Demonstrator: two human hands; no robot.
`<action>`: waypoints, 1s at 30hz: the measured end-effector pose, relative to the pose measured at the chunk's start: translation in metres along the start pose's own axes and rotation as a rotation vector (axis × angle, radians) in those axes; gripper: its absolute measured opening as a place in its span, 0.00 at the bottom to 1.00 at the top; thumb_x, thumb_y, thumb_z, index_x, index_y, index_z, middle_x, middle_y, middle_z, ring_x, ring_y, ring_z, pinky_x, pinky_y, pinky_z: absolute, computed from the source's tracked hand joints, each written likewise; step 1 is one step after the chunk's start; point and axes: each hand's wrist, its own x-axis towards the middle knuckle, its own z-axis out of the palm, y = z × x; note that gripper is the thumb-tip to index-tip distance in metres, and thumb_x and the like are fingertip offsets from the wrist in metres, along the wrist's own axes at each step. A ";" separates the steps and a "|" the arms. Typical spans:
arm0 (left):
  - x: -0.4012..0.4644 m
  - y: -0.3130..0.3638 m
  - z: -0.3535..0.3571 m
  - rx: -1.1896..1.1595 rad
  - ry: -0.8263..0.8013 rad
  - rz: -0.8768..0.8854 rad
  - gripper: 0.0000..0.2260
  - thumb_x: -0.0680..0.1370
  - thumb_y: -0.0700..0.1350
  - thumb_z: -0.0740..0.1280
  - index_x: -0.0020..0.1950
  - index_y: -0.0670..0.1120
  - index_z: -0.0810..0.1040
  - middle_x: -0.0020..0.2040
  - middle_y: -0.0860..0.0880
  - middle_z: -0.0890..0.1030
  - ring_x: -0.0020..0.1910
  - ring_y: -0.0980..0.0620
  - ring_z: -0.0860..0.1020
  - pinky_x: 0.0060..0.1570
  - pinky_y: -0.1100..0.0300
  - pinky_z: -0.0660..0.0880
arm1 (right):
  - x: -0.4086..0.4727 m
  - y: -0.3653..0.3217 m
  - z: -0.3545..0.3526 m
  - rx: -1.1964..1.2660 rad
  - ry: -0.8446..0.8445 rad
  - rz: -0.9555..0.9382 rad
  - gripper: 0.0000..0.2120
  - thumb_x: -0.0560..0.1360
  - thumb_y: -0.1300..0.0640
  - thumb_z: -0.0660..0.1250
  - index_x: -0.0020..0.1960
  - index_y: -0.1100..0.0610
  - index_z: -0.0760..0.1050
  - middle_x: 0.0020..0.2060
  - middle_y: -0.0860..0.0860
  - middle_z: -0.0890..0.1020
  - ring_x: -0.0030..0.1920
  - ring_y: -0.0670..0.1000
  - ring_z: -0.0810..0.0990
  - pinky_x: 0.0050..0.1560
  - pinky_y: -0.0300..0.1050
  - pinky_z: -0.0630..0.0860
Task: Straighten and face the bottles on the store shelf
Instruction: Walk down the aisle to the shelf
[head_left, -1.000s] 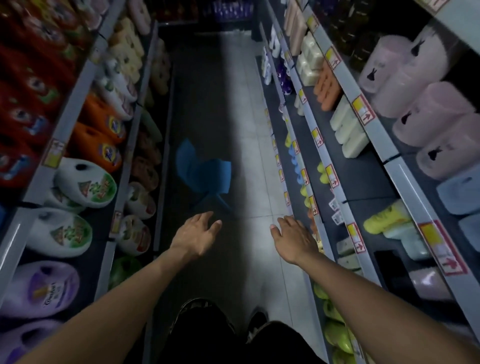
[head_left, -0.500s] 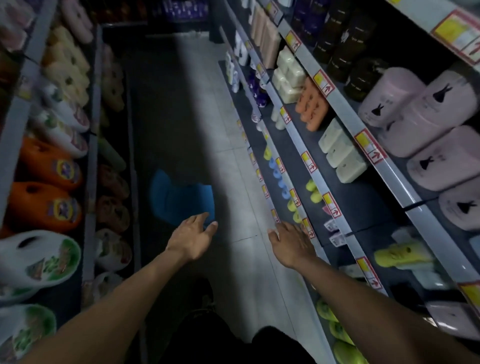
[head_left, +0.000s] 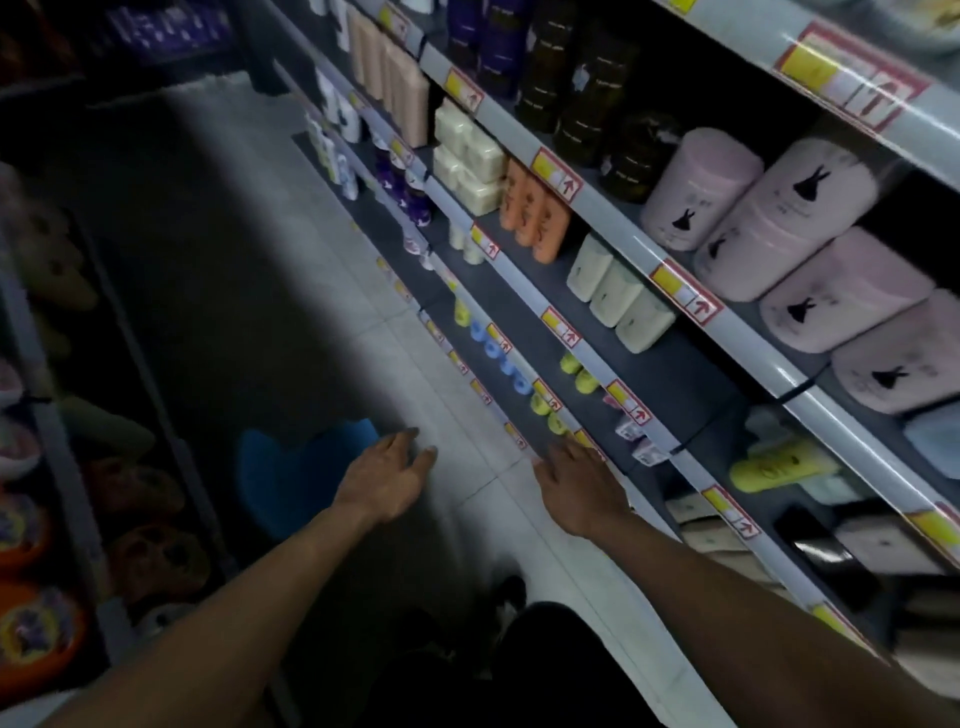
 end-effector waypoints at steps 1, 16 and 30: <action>0.009 0.004 -0.002 0.004 -0.018 0.010 0.30 0.81 0.66 0.52 0.79 0.54 0.62 0.79 0.48 0.64 0.78 0.45 0.61 0.76 0.46 0.59 | 0.004 0.004 -0.001 0.019 0.007 0.021 0.32 0.81 0.36 0.45 0.74 0.54 0.68 0.76 0.53 0.68 0.74 0.58 0.65 0.73 0.57 0.64; 0.148 0.111 -0.019 0.233 -0.146 0.184 0.29 0.82 0.65 0.54 0.79 0.53 0.61 0.78 0.47 0.66 0.76 0.45 0.63 0.75 0.45 0.61 | 0.086 0.067 -0.037 0.296 0.077 0.237 0.24 0.82 0.42 0.48 0.68 0.53 0.71 0.66 0.52 0.75 0.66 0.57 0.72 0.66 0.54 0.70; 0.211 0.211 -0.006 0.488 -0.252 0.419 0.28 0.82 0.63 0.55 0.79 0.52 0.62 0.78 0.49 0.66 0.76 0.48 0.64 0.75 0.50 0.62 | 0.099 0.098 -0.043 0.370 0.139 0.374 0.20 0.83 0.43 0.50 0.67 0.47 0.72 0.66 0.53 0.75 0.66 0.58 0.74 0.64 0.56 0.74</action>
